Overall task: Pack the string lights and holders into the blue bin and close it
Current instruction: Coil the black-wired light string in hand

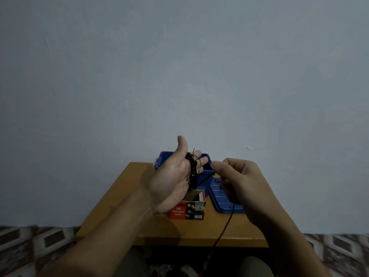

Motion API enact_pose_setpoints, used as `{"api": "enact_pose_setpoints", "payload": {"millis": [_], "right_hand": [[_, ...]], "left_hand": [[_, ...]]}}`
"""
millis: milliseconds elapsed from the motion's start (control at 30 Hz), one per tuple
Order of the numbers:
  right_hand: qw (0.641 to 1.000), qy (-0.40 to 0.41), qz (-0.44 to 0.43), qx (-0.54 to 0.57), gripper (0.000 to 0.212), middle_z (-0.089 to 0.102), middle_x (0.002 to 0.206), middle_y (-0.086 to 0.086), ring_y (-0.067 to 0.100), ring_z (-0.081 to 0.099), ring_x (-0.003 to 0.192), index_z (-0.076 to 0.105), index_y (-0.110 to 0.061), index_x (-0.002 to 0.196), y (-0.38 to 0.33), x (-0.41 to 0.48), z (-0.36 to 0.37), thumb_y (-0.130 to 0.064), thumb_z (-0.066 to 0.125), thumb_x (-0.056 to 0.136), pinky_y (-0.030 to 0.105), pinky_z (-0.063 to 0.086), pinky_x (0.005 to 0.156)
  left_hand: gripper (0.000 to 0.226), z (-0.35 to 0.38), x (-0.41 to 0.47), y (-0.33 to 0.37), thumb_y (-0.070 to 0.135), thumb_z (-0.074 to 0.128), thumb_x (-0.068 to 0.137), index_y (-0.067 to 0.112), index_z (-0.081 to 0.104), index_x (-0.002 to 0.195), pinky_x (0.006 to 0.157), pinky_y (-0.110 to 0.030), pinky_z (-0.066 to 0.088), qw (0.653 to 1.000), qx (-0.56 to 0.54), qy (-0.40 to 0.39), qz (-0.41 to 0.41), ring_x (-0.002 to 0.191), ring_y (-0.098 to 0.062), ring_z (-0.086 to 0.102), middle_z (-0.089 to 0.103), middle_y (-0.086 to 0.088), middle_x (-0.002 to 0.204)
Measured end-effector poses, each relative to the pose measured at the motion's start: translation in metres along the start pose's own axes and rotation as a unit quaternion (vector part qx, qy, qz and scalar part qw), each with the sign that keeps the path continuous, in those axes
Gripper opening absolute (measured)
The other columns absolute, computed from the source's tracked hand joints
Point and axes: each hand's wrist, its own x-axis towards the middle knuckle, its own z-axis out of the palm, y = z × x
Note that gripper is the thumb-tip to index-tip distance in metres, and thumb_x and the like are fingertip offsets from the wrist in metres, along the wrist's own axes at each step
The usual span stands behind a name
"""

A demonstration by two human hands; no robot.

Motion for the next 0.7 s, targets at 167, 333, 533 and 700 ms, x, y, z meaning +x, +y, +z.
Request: {"api": "enact_pose_setpoints", "payload": {"millis": [167, 333, 533, 700], "right_hand": [[1.0, -0.014, -0.018, 0.018, 0.025, 0.042, 0.044, -0.009, 0.001, 0.034, 0.036, 0.06, -0.009, 0.073, -0.003, -0.001, -0.001, -0.019, 0.058, 0.096, 0.013, 0.03, 0.039], [0.999, -0.02, -0.037, 0.014, 0.026, 0.046, 0.044, -0.01, -0.001, 0.036, 0.037, 0.058, 0.004, 0.079, -0.004, -0.001, -0.003, -0.016, 0.058, 0.096, 0.011, 0.031, 0.039], [0.997, -0.046, -0.049, 0.031, 0.022, 0.053, 0.043, -0.008, -0.001, 0.046, 0.035, 0.061, 0.01, 0.086, -0.007, -0.003, -0.002, -0.005, 0.052, 0.099, 0.008, 0.036, 0.04], [0.997, -0.02, -0.077, -0.019, 0.02, 0.056, 0.05, -0.014, -0.003, 0.05, 0.043, 0.067, 0.0, 0.089, 0.0, 0.0, 0.001, -0.013, 0.056, 0.099, 0.008, 0.037, 0.044]], "left_hand": [[0.098, -0.001, 0.003, -0.002, 0.078, 0.011, 0.082, 0.016, 0.016, 0.158, 0.118, -0.029, 0.013, 0.998, 0.048, -0.01, -0.024, 0.149, -0.012, 0.023, 0.03, 0.004, 0.161], [0.097, -0.011, 0.006, -0.009, 0.08, 0.01, 0.085, 0.014, 0.049, 0.144, 0.109, -0.034, 0.041, 0.993, 0.113, -0.003, -0.031, 0.131, -0.019, 0.054, 0.06, -0.006, 0.139], [0.098, -0.011, 0.001, -0.01, 0.079, 0.015, 0.09, 0.0, 0.062, 0.125, 0.11, -0.058, 0.04, 0.991, 0.123, -0.042, -0.032, 0.106, -0.04, 0.061, 0.062, -0.033, 0.12], [0.101, -0.01, -0.001, -0.007, 0.08, 0.009, 0.088, 0.0, 0.069, 0.079, 0.054, -0.026, 0.044, 0.981, 0.181, -0.06, -0.047, 0.052, -0.019, 0.046, 0.057, -0.013, 0.063]]}}
